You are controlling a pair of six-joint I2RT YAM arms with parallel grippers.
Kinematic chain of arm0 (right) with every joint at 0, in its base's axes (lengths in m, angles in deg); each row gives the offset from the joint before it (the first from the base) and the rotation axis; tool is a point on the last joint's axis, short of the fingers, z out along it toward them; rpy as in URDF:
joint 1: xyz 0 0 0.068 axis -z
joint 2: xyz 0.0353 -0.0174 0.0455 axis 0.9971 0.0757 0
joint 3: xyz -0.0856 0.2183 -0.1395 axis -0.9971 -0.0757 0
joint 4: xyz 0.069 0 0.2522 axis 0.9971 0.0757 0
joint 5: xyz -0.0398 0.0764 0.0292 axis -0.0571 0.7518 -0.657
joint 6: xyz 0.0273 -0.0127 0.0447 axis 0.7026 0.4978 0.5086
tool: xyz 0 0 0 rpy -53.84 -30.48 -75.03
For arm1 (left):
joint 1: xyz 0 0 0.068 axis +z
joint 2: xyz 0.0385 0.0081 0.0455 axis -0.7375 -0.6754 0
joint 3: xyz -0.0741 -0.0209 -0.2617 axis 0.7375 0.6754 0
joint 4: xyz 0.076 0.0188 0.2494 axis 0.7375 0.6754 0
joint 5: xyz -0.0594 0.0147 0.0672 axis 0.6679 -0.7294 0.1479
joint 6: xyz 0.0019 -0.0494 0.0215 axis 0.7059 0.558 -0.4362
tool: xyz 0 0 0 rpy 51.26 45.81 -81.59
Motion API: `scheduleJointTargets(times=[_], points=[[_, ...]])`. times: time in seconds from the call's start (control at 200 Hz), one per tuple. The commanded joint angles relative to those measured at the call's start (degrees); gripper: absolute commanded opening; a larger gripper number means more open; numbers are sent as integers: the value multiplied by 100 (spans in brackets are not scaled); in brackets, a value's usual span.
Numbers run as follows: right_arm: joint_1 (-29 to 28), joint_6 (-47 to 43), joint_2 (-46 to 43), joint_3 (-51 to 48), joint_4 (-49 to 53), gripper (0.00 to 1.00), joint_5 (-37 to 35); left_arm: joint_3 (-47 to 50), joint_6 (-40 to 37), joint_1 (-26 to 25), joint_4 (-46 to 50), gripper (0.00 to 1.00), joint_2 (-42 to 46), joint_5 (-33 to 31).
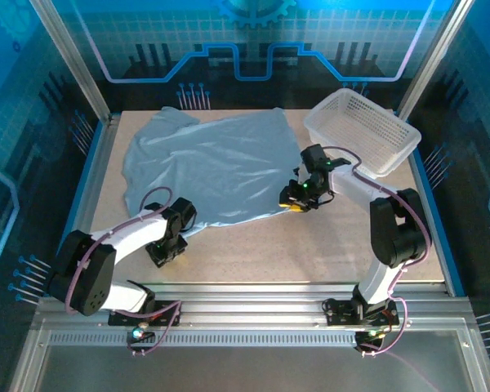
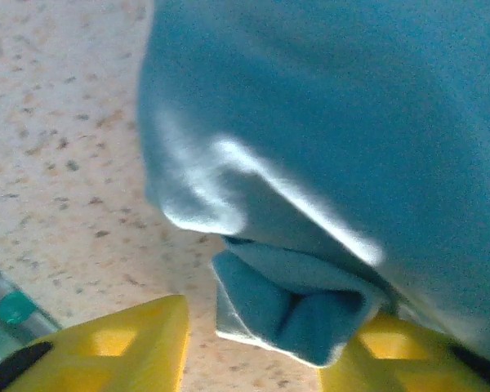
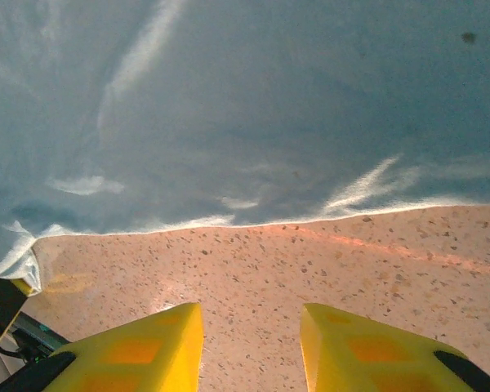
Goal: Fold and stack the t-shirts
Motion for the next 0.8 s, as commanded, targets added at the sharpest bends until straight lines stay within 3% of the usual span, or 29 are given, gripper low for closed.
scheduleJointTargets(times=[0.0,0.14,0.54,0.795], points=[[82,-42,-164,-126,98,37,20,-133,-334,120,-312,30,-142,-146],[153,-29,-187,-176,143,37,-198,-199,-372,170,-172,0,-105,-323],[816,722,68,73,781,44,-1537,-1177,719,165,2023,0,1534,-17],[1105,983,211,-32,503,43,-1629,-1171,796,205,2372,0,2083,-187]])
